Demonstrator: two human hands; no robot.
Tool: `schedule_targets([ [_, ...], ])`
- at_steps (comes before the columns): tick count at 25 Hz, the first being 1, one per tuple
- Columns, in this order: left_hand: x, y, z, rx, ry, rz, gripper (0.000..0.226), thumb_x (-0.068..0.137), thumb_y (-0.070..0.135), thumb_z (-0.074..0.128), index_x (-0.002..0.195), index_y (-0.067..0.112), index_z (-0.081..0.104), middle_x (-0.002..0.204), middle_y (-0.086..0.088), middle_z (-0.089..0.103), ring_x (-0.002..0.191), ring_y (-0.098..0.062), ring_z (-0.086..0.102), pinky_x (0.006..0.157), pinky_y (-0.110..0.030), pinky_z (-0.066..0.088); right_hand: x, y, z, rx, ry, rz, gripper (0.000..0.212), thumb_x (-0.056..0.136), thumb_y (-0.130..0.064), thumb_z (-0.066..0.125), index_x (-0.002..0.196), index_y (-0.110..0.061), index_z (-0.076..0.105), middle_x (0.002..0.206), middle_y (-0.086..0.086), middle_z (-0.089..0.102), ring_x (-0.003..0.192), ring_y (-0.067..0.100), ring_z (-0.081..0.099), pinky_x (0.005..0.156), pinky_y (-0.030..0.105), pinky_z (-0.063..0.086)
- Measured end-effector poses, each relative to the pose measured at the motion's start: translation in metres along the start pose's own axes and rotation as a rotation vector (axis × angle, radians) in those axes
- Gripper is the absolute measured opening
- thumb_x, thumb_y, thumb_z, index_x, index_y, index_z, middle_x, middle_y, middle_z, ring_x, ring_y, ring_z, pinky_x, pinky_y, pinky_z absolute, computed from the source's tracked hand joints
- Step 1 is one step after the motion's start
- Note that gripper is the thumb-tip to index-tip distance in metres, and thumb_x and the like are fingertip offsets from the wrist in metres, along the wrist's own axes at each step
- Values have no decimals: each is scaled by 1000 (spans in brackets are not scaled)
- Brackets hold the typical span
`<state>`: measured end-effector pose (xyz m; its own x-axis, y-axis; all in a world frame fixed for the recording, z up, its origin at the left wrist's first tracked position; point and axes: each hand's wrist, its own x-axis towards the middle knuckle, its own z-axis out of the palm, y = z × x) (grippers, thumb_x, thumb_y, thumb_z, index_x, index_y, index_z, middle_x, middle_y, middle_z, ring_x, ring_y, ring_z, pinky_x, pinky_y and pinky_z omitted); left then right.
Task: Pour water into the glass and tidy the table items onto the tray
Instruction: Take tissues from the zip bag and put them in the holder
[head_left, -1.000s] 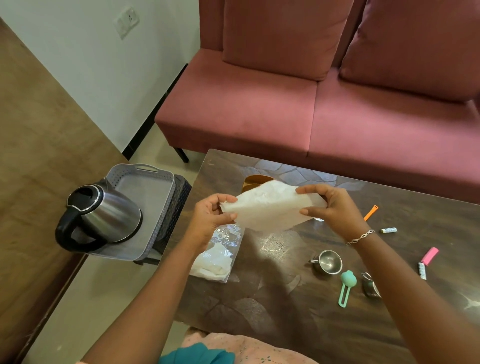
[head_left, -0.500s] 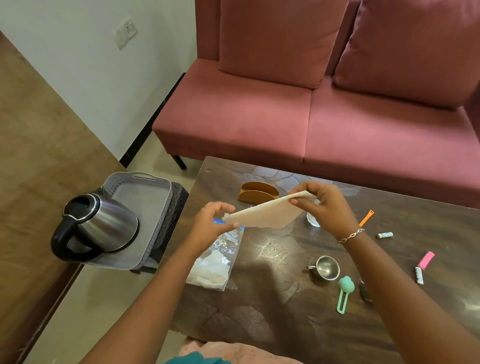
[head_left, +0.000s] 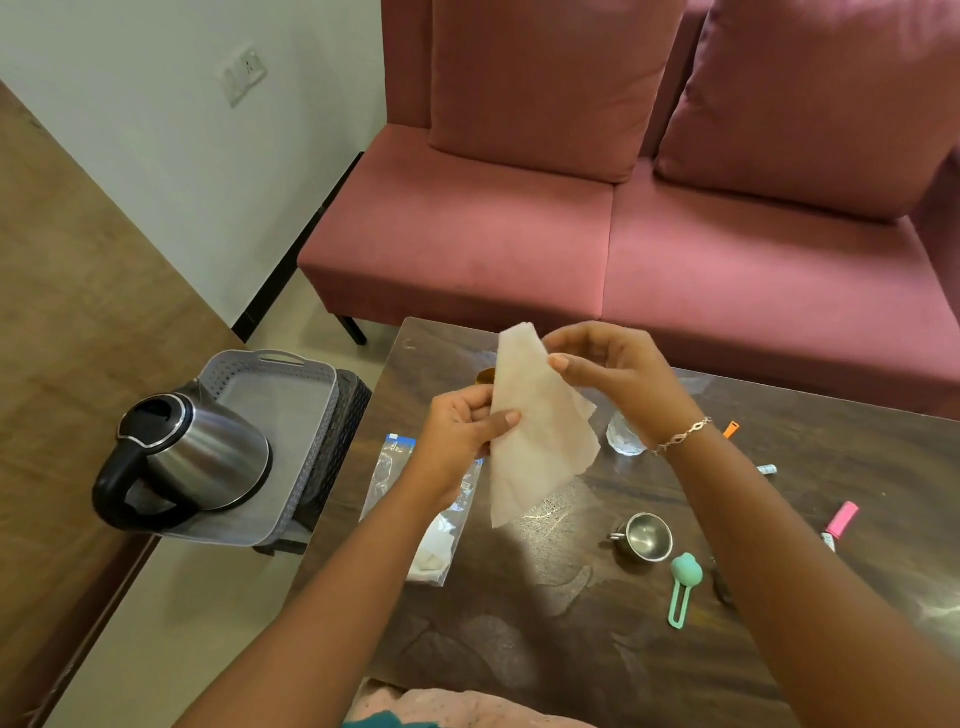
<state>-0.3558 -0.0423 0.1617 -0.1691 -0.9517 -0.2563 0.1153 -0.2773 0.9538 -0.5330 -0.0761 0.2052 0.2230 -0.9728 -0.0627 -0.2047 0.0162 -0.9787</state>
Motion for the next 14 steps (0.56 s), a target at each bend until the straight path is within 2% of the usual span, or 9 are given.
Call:
schedule_targets([
  [2, 0, -1, -3, -131, 30, -44, 21, 85, -3, 55, 94, 13, 64, 78, 6, 75, 75, -9, 69, 68, -26, 57, -4, 12, -3, 177, -22, 118, 37, 65, -21, 74, 99, -11, 63, 91, 4, 68, 79, 8, 64, 74, 23, 51],
  [4, 1, -2, -6, -234, 66, -70, 20, 85, -3, 54, 93, 12, 64, 77, 5, 75, 74, -9, 69, 69, -25, 57, -9, 22, -2, 213, -92, 215, 44, 62, -14, 79, 102, -12, 62, 94, 3, 68, 82, 11, 66, 75, 22, 53],
  [6, 1, -4, -7, -303, 96, -83, 19, 86, -2, 53, 93, 12, 64, 79, 4, 75, 75, -10, 70, 71, -26, 57, -12, 28, 2, 228, -107, 254, 36, 64, -1, 76, 96, -12, 63, 89, 4, 69, 80, 16, 66, 72, 20, 55],
  [8, 0, -6, -9, -360, 119, -103, 19, 87, -2, 53, 94, 11, 64, 81, 3, 75, 77, -12, 70, 72, -27, 57, -13, 28, 9, 199, -44, 258, 24, 68, 5, 71, 85, -10, 63, 80, 6, 65, 73, 18, 63, 66, 18, 54],
  [11, 2, -12, -13, -426, 155, -138, 19, 87, -2, 52, 95, 11, 64, 83, 1, 74, 79, -12, 69, 72, -27, 58, -8, 29, 19, 124, 36, 223, 18, 70, 4, 71, 70, -10, 60, 68, 7, 56, 66, 20, 54, 59, 23, 48],
  [14, 4, -15, -17, -442, 178, -176, 17, 88, -1, 53, 96, 10, 63, 88, -1, 73, 87, -18, 67, 77, -31, 57, 2, 33, 24, -17, 74, 185, 18, 71, 0, 73, 66, -14, 62, 66, 5, 53, 68, 22, 48, 64, 33, 43],
])
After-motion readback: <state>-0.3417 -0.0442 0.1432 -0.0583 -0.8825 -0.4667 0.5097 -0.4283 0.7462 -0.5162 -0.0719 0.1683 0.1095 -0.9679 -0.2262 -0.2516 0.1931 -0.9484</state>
